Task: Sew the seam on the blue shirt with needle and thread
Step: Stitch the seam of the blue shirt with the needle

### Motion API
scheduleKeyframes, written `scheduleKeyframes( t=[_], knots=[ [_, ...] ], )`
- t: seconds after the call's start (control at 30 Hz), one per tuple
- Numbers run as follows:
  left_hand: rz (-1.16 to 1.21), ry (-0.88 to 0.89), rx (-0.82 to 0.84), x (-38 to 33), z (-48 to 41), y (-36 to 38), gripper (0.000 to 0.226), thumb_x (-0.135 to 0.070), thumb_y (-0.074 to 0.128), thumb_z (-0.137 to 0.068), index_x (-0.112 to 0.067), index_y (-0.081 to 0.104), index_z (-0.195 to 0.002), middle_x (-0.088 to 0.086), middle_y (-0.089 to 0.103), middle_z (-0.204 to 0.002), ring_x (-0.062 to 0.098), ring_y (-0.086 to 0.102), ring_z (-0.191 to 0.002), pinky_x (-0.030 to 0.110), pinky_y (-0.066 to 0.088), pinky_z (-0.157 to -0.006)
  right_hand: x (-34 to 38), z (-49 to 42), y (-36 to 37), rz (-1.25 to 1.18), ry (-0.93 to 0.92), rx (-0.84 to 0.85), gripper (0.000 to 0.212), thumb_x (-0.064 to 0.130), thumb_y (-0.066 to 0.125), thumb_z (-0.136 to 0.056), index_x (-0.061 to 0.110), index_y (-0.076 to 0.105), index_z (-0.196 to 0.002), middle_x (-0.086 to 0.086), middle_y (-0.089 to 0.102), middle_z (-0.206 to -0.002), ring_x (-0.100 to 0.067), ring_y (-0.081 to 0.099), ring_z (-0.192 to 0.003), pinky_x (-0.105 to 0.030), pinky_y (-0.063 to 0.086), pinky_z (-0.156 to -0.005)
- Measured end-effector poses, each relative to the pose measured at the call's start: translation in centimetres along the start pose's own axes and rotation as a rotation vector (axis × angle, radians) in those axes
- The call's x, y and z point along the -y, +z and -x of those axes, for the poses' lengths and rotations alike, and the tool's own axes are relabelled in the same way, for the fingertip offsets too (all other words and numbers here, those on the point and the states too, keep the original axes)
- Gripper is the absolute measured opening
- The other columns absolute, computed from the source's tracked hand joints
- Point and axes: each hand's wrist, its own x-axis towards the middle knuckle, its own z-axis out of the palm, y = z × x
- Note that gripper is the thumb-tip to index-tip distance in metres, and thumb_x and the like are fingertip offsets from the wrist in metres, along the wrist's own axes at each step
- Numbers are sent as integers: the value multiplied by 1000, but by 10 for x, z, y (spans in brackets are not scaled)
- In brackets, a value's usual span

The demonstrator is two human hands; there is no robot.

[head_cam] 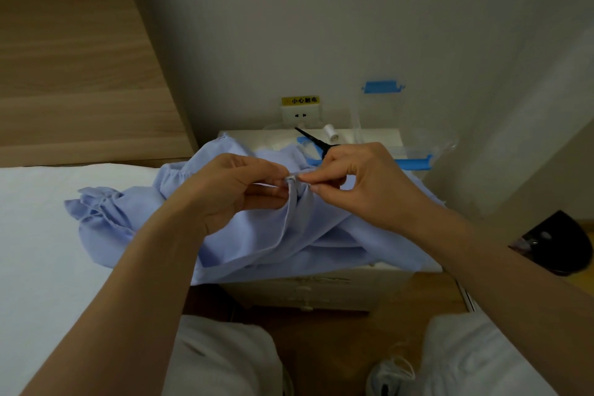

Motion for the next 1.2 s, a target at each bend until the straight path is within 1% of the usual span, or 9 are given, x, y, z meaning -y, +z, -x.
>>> scheduleKeyframes(
  t=[0.2,0.27,0.43,0.53,0.6,0.73,0.9,1.03,1.2],
  knots=[
    [-46,52,-58,3,-2,2,17,-6,55,-92,-3,68,-83,9,71,-71,14,70,-63,21,57,-58,0,-2,-1,52,-11,10,18,12,67,-82,16,78,-96,5,67,-72,-6,56,-66,-11,42,-64],
    [-56,65,-68,3,-3,3,16,-7,55,-92,-3,68,-84,8,72,-70,13,70,-63,20,57,-58,2,-2,-1,56,-12,6,18,12,67,-82,16,78,-95,2,68,-70,-8,57,-64,-15,44,-63],
    [-110,136,-113,6,-3,6,13,-7,58,-90,-2,69,-85,7,72,-67,14,70,-63,19,56,-58,5,-4,1,92,9,10,18,10,65,-80,15,79,-91,-3,67,-66,-17,59,-59,-38,51,-58],
    [-125,171,-125,8,-3,8,11,-7,61,-89,-2,69,-84,8,71,-66,14,70,-62,19,57,-60,7,-4,1,101,41,0,19,13,64,-81,17,79,-92,-2,68,-67,-17,60,-60,-38,52,-59],
    [-139,206,-135,8,-4,8,11,-7,61,-88,-4,69,-82,6,70,-63,13,69,-61,20,57,-61,8,-3,2,78,99,-14,18,13,66,-82,17,78,-94,-1,69,-71,-13,61,-63,-31,52,-64],
    [-218,284,-105,9,-5,8,9,-11,63,-87,-9,69,-82,7,72,-70,16,69,-68,23,57,-67,12,-4,2,-74,301,-10,26,8,69,-86,13,72,-112,2,69,-78,-11,65,-73,-12,50,-74],
    [-285,343,-45,10,-7,9,9,-11,58,-91,-8,66,-89,9,71,-82,22,68,-79,32,58,-79,20,-8,2,-350,460,39,25,3,64,-90,10,70,-113,-4,72,-84,1,64,-69,-14,52,-72],
    [-335,381,-45,11,-9,12,8,-9,56,-93,-8,63,-89,6,70,-82,19,68,-81,32,58,-82,24,-9,5,-552,587,16,20,2,63,-91,18,70,-100,-21,70,-86,-11,65,-74,-25,57,-77],
    [-396,447,17,10,-8,8,8,-13,55,-94,-11,63,-92,6,68,-85,20,66,-85,32,56,-83,25,-12,6,-819,794,-5,10,9,61,-93,16,67,-93,1,66,-70,-6,62,-62,-19,53,-66]
  ],
)
